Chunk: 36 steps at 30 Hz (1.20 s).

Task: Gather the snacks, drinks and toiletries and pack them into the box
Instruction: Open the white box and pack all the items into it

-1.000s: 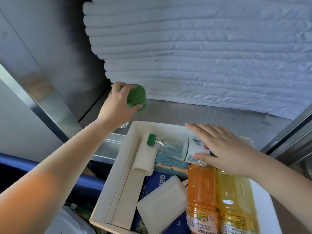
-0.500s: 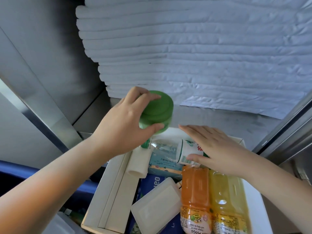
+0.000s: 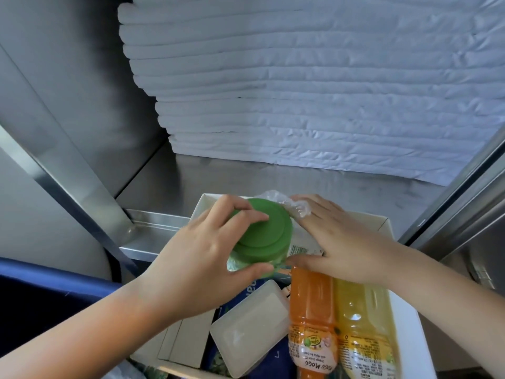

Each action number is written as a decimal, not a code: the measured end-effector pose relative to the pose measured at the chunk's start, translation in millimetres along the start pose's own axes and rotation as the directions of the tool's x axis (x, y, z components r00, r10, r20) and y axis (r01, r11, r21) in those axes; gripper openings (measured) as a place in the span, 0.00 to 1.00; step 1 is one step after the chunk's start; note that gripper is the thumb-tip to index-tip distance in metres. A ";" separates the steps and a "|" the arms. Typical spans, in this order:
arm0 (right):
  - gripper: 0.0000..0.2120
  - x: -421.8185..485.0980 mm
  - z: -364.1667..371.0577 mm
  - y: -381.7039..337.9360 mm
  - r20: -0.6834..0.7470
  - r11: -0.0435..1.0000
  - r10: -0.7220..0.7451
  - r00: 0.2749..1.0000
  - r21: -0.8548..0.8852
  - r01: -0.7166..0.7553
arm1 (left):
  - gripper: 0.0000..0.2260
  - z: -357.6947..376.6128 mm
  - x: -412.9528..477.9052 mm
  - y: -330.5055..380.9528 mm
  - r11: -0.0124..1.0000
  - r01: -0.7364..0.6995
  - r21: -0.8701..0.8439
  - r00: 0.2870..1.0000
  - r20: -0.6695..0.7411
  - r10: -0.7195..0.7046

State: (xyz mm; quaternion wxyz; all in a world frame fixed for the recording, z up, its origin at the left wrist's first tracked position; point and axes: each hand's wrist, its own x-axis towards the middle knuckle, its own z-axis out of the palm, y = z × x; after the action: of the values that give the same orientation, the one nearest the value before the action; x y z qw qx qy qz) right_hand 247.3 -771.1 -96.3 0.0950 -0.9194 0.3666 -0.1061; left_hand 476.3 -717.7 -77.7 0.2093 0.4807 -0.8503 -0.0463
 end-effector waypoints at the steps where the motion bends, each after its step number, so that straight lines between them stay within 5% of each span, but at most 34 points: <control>1: 0.38 0.5 -1.2 -4.0 0.019 0.997 0.007 1.000 0.074 -0.009 | 0.26 0.0 -3.1 1.5 1.000 0.004 -0.011 1.000 0.018 -0.004; 5: 0.49 -0.3 2.5 -19.3 0.168 0.957 0.010 0.986 0.284 -0.058 | 0.26 3.1 -16.4 4.4 0.996 0.045 -0.079 0.996 0.078 -0.039; 19: 0.40 2.1 12.1 -18.9 0.314 0.942 -0.058 0.948 0.331 -0.053 | 0.32 8.9 -36.7 -7.1 0.991 0.009 -0.137 0.958 0.287 0.031; 23: 0.36 1.5 15.2 -18.2 0.353 0.956 -0.074 0.933 0.291 -0.034 | 0.23 3.3 -35.9 -20.2 0.973 0.051 -0.224 0.918 0.393 0.042; 29: 0.34 3.3 18.5 -23.7 0.390 0.980 -0.119 0.913 0.194 0.045 | 0.11 4.5 -33.5 -27.4 0.989 -0.032 -0.145 0.932 0.353 0.082; 36: 0.32 -3.7 12.9 -24.1 0.318 0.985 -0.160 0.935 -0.008 0.171 | 0.21 4.6 -30.2 -24.3 0.985 -0.146 0.089 0.967 0.223 0.123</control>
State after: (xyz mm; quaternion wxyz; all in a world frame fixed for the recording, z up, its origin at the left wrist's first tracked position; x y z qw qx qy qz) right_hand 263.9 -750.1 -103.1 0.1269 -0.9536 0.2698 0.0412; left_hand 507.5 -706.0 -98.0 0.0924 0.4243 -0.8999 -0.0395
